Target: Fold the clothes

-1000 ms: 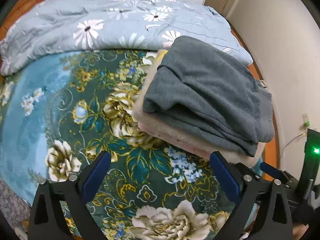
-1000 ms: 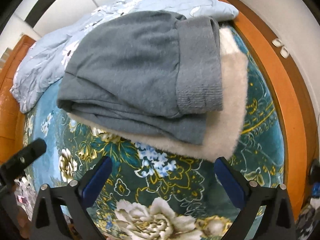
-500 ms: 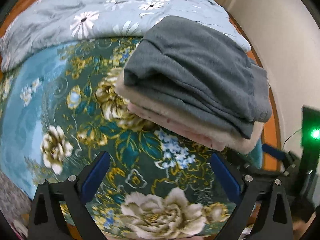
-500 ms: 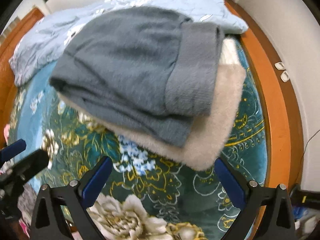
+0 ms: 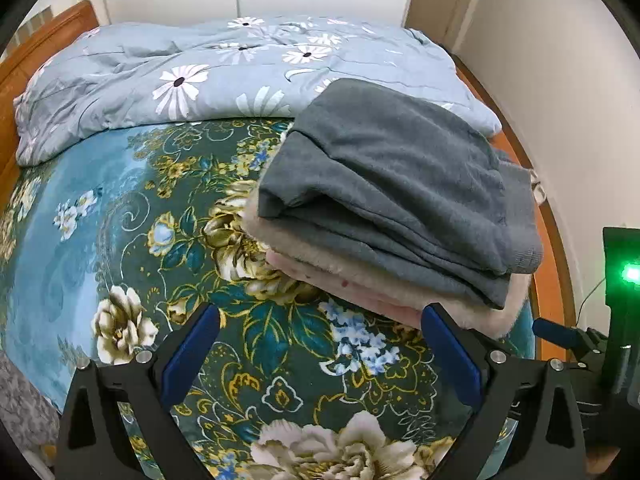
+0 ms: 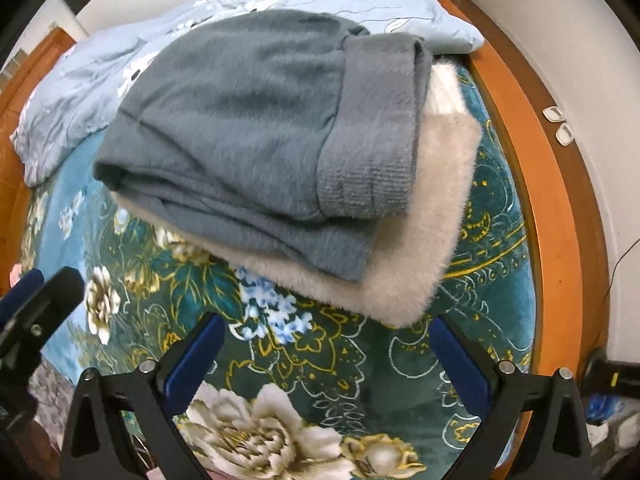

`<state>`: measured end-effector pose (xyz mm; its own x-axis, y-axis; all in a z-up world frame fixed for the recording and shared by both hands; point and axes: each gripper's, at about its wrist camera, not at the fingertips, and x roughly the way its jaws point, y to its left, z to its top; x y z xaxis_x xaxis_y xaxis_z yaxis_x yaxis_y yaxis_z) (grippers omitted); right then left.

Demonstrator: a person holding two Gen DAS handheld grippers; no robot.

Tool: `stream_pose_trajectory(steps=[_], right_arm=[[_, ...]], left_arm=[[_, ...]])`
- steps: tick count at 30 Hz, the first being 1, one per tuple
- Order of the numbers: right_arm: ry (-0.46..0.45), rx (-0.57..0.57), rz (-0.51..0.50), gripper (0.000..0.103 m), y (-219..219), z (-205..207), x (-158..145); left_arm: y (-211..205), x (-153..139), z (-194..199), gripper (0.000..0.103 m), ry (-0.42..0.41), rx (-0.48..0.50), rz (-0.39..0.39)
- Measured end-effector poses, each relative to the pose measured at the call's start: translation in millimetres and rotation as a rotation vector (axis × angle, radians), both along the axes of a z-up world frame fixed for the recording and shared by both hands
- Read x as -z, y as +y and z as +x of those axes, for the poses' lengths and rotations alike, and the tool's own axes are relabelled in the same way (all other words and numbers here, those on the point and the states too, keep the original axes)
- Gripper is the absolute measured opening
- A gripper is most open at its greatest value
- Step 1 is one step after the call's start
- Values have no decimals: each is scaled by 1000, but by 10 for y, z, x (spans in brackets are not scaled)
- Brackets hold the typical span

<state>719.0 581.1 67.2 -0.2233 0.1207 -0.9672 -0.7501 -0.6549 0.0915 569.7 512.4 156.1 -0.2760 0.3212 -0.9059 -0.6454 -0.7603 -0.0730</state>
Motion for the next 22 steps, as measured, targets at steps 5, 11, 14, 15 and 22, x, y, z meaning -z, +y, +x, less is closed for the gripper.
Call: stream_pose_trajectory(steps=[5, 11, 14, 15, 22], right_arm=[[-16, -5, 16, 103, -3, -17, -2], [-8, 7, 5, 103, -45, 36, 26], [-4, 13, -1, 103, -62, 58, 41], [-2, 13, -2, 103, -65, 59, 41], [9, 7, -7, 103, -60, 48, 36]], left_arm=[[77, 57, -55, 101, -1, 11, -50], [138, 106, -51, 101, 3, 21, -92], [169, 111, -24, 101, 12, 44, -108], [177, 113, -12, 101, 15, 48, -115], [220, 130, 18, 101, 30, 47, -143]])
